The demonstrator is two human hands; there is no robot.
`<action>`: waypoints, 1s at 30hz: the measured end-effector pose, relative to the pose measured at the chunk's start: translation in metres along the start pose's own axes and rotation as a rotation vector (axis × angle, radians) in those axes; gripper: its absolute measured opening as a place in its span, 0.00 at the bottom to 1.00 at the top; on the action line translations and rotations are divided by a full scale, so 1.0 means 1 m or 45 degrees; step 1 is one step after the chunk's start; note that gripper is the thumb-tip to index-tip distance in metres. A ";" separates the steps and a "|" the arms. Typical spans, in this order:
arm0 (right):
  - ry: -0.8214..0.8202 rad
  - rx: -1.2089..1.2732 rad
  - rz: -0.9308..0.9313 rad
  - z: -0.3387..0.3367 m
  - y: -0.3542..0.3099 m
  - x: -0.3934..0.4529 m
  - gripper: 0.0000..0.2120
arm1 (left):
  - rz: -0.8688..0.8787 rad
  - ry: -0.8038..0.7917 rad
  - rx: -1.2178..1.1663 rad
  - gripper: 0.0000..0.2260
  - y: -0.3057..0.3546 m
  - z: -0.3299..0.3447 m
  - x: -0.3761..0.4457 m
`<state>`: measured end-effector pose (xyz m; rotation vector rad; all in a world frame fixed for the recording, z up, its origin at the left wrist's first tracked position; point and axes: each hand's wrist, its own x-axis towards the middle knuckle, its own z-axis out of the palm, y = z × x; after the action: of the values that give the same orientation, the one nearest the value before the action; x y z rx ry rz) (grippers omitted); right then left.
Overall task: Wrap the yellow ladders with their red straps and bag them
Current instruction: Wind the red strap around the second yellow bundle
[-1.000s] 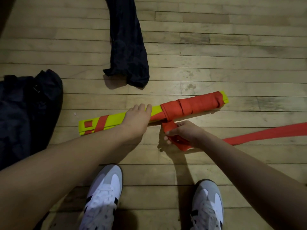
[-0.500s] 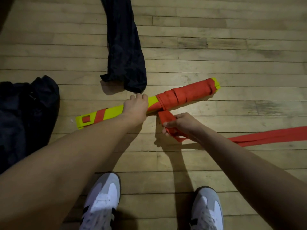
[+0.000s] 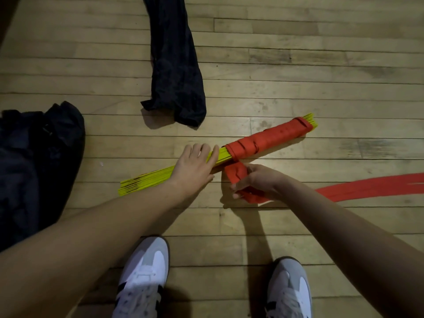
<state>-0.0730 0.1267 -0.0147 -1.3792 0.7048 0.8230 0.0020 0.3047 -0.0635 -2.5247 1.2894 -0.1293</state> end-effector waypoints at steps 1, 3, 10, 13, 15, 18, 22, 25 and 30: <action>0.009 -0.002 0.006 0.001 0.001 -0.001 0.11 | -0.017 -0.001 -0.026 0.34 0.003 -0.002 -0.006; 0.024 -0.005 0.024 0.001 0.003 -0.002 0.09 | -0.079 -0.047 -0.072 0.30 0.006 -0.010 -0.007; -0.082 0.005 0.034 0.004 0.003 -0.016 0.11 | -0.179 -0.327 -0.208 0.28 0.008 -0.035 0.006; -0.147 0.084 0.006 0.002 0.007 -0.015 0.13 | -0.231 -0.341 -0.115 0.26 0.002 -0.039 0.015; -0.100 0.097 -0.035 0.004 0.009 -0.012 0.10 | -0.261 -0.315 -0.077 0.27 -0.006 -0.043 0.024; 0.004 0.073 -0.102 0.005 0.008 -0.009 0.04 | -0.200 -0.314 -0.077 0.24 -0.014 -0.043 0.033; 0.053 -0.073 -0.099 0.003 0.008 -0.008 0.08 | -0.121 -0.243 -0.088 0.16 -0.016 -0.037 0.024; 0.085 -0.117 -0.075 0.007 0.009 -0.007 0.08 | -0.022 -0.322 -0.148 0.17 -0.005 -0.030 0.012; 0.036 -0.123 -0.106 0.011 0.015 -0.010 0.09 | -0.088 -0.420 -0.249 0.21 0.004 -0.031 0.001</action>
<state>-0.0916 0.1368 -0.0140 -1.4993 0.6320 0.7812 -0.0068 0.2944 -0.0352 -2.6085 1.1297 0.4005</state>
